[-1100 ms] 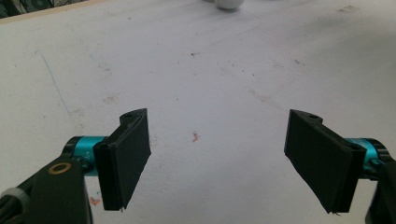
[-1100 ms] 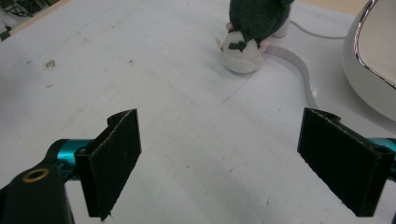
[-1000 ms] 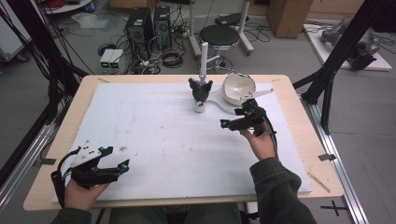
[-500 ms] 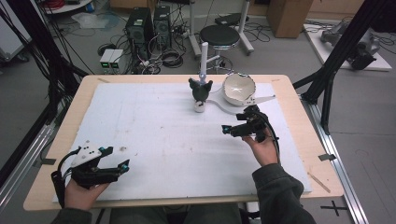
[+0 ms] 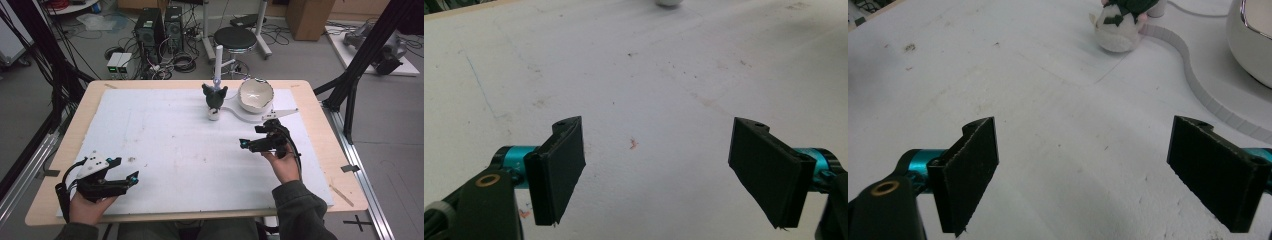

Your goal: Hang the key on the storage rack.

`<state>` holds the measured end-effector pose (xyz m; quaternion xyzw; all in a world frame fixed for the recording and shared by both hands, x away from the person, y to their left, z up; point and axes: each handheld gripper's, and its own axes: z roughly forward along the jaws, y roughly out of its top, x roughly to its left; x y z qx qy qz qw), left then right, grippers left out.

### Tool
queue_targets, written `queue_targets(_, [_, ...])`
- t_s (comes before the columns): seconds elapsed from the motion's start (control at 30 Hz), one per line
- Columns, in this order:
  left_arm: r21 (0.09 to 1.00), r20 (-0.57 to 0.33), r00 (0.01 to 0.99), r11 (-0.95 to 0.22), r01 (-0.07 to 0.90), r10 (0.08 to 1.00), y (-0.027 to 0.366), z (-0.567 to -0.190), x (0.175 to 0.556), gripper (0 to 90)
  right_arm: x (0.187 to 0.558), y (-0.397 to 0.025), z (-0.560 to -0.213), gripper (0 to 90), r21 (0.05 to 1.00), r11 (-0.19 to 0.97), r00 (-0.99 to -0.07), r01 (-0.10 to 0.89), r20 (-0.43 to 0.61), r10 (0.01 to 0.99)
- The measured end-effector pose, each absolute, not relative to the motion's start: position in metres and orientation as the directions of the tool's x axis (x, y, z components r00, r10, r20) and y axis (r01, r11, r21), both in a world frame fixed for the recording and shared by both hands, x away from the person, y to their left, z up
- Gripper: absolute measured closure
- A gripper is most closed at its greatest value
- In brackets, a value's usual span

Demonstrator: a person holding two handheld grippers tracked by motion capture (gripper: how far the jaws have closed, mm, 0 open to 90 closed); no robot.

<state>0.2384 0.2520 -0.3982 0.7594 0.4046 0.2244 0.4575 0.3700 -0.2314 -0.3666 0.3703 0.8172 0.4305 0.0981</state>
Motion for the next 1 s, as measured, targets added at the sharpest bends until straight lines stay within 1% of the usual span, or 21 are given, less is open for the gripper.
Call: queue_targets(1.0, [0.874,-0.038,0.568,-0.249,0.418,0.822,0.253,-0.400,0.238,22.9,0.339,-0.248,-0.383,12.1,0.785,0.347,-0.711,0.513,0.161,0.685])
